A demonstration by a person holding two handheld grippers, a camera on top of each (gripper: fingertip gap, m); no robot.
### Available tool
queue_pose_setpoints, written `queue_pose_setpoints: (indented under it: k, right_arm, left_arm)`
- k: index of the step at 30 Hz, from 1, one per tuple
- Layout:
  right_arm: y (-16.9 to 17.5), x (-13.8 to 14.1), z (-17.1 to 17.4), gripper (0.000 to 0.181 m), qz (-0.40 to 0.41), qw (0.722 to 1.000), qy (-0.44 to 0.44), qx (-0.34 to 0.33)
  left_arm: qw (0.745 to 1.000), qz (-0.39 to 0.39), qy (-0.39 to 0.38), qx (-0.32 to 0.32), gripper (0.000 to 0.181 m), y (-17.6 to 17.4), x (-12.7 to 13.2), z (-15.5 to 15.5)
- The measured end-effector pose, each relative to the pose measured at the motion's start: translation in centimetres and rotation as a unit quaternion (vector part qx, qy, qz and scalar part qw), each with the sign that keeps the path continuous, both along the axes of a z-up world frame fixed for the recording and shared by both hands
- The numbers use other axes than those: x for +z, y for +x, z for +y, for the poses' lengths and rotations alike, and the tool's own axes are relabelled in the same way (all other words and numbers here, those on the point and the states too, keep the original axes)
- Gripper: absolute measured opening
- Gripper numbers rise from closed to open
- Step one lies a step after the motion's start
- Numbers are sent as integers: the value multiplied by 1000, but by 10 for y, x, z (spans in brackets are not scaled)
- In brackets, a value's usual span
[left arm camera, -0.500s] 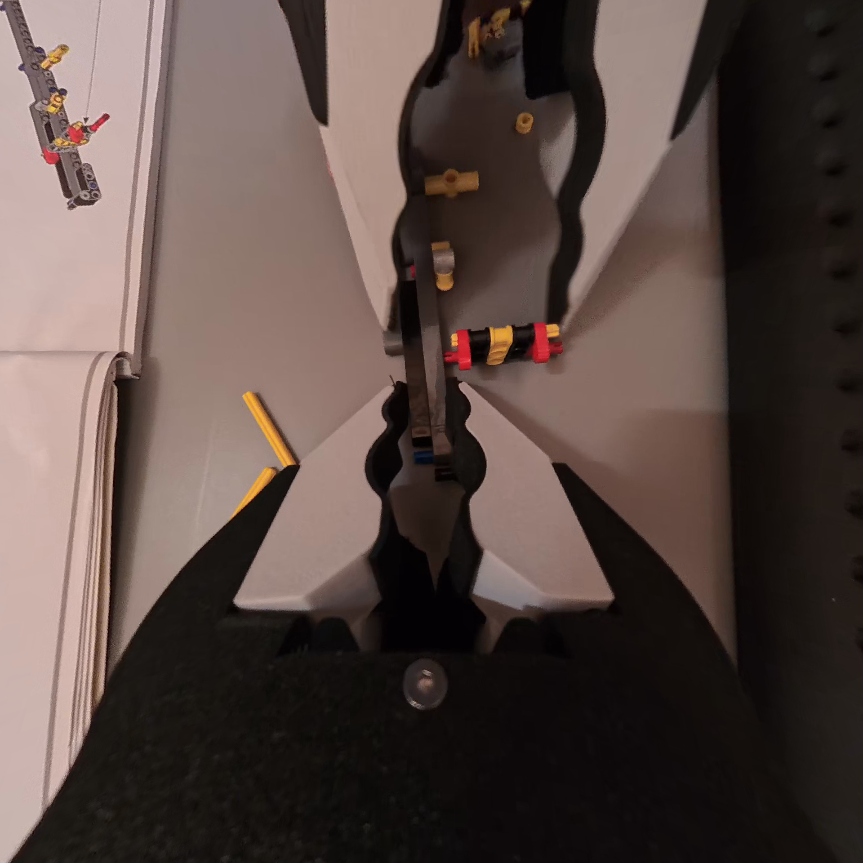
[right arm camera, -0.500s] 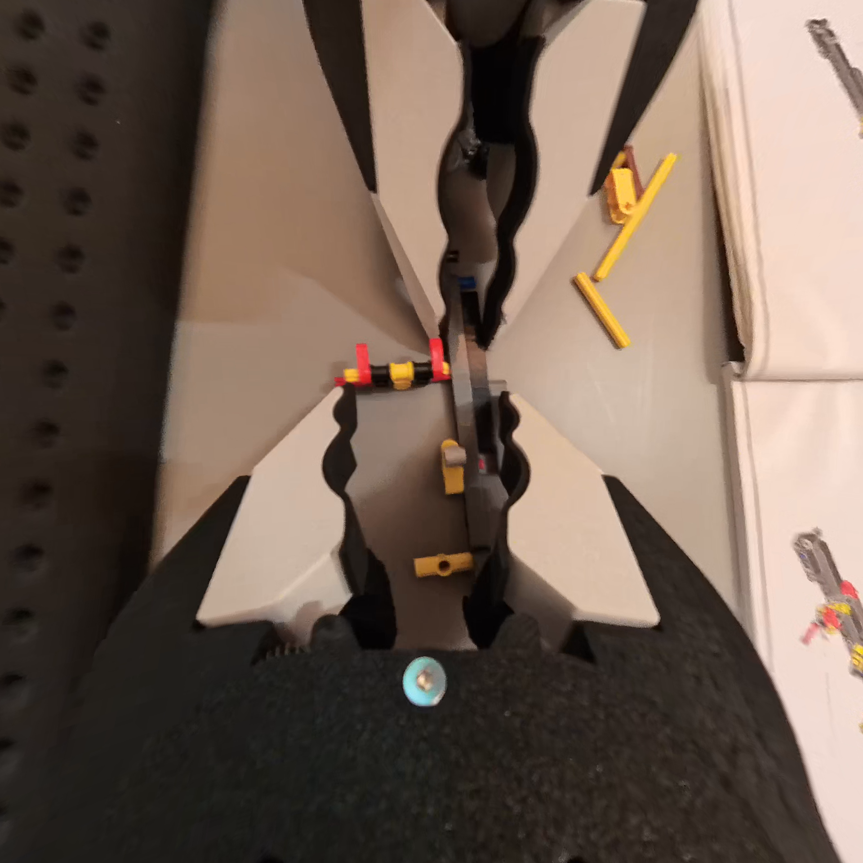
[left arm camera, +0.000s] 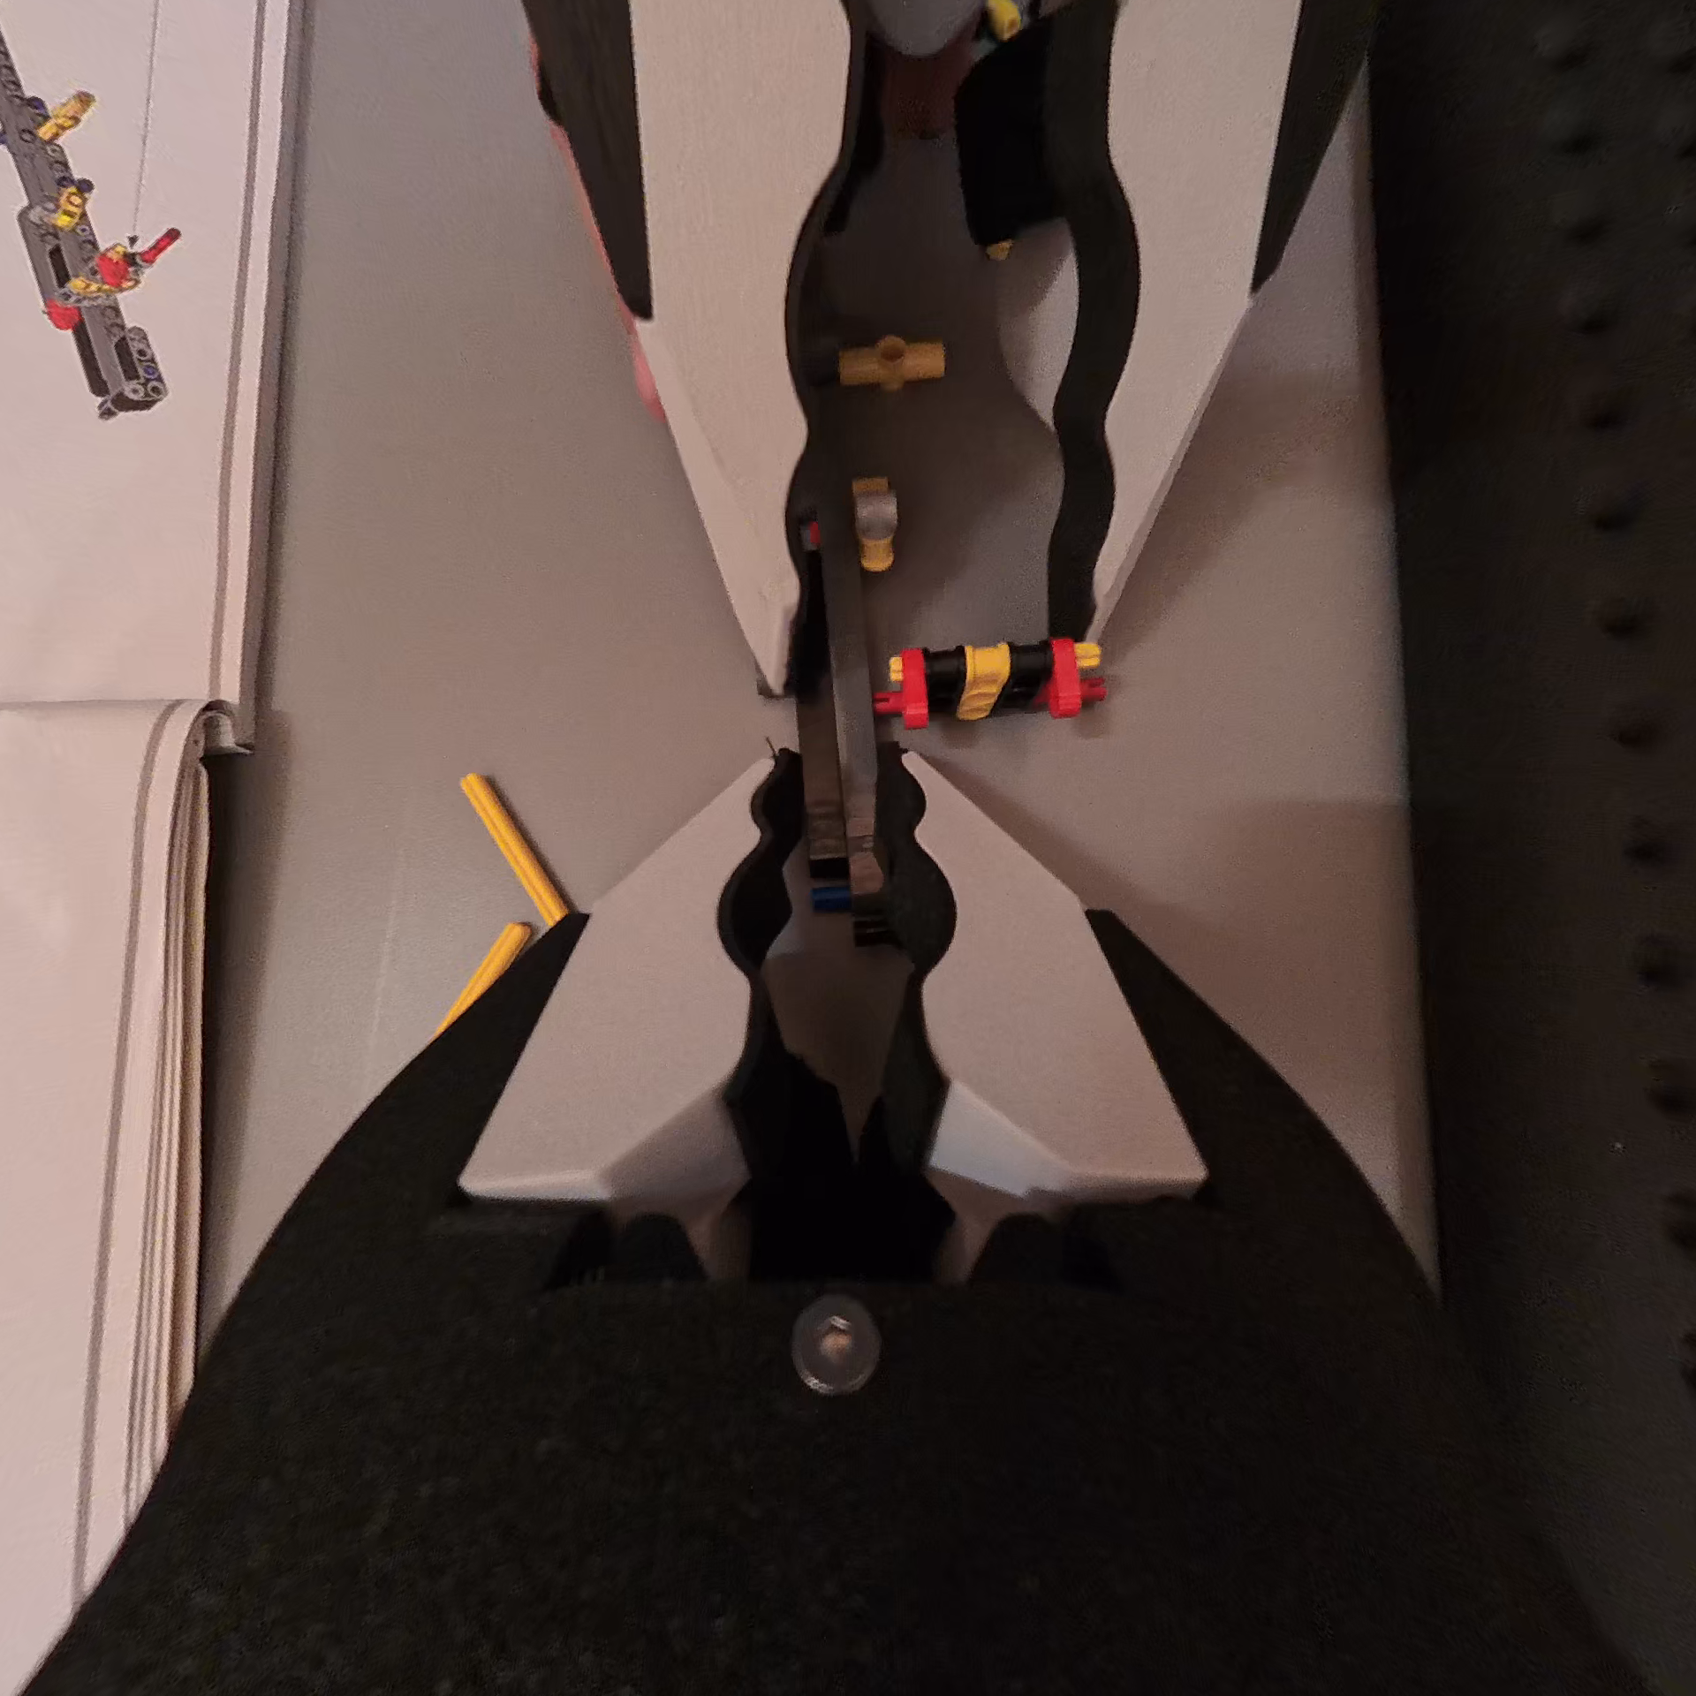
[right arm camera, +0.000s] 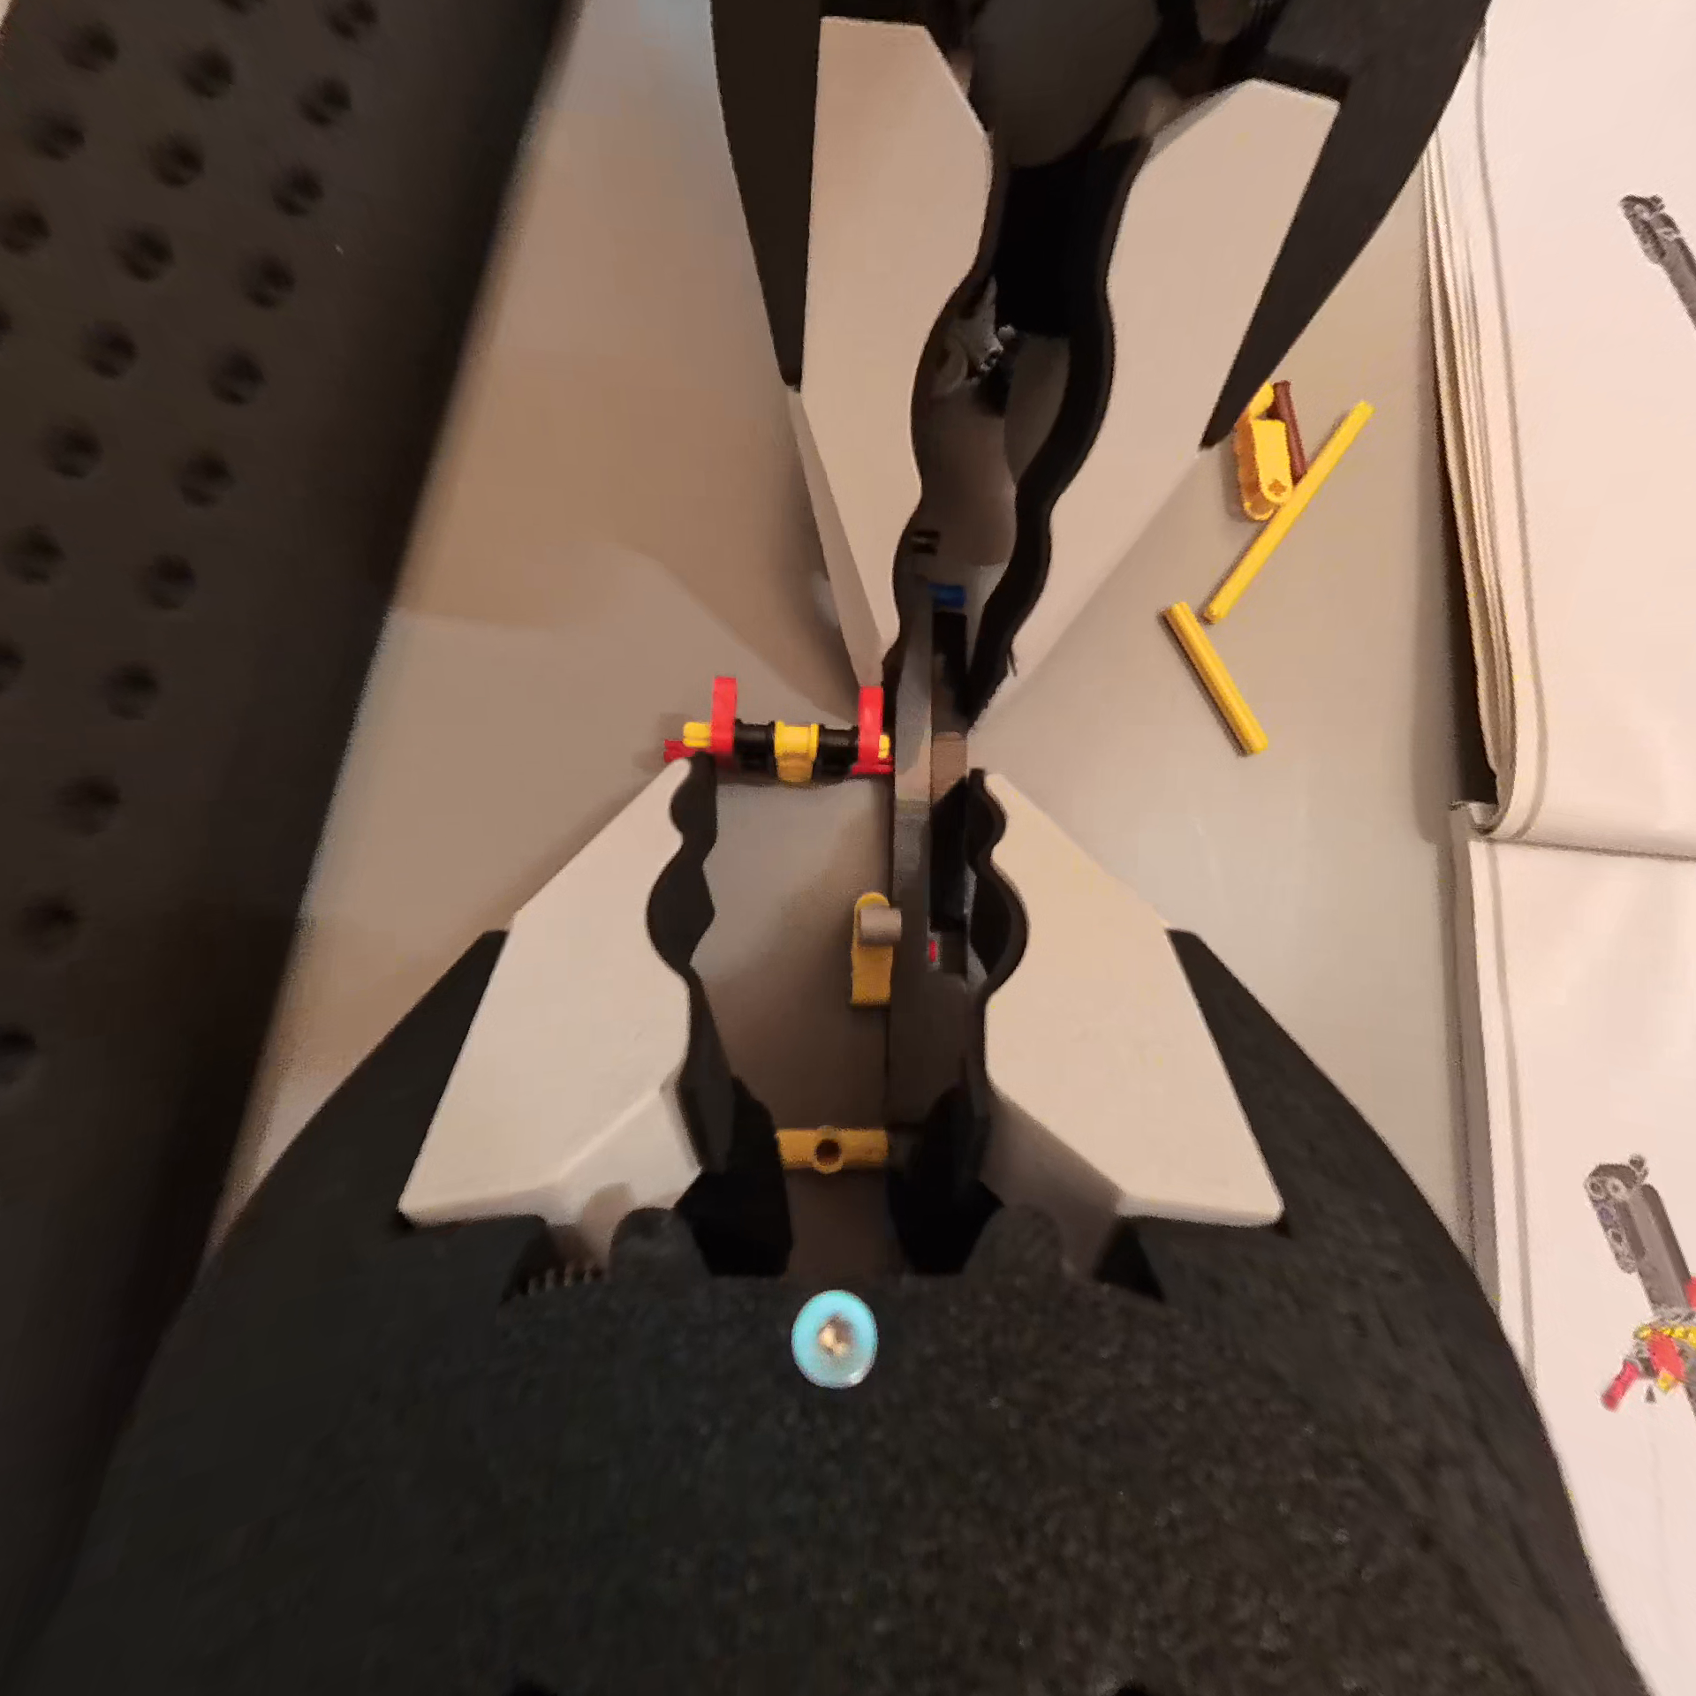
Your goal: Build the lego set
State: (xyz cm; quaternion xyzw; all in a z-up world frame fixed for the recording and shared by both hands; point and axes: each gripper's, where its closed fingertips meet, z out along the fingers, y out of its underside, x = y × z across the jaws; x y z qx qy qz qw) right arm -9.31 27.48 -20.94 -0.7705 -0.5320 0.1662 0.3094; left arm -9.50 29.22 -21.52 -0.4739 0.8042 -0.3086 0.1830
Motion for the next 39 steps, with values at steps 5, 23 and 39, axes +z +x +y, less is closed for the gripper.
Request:
queue_pose_setpoints:
  k: [5,23,39]
  right_arm:
    - [-4,-2,1,53,18,999,-28,11]
    - [-1,1,-4,54,14,998,-54,5]
    - [-1,-2,-3,69,-25,995,-88,-44]
  left_arm:
    - [1000,0,0,1,15,1,0,-1]
    - [1000,-1,2,3,15,0,0,-3]
    - [1000,2,5,23,14,0,0,-4]
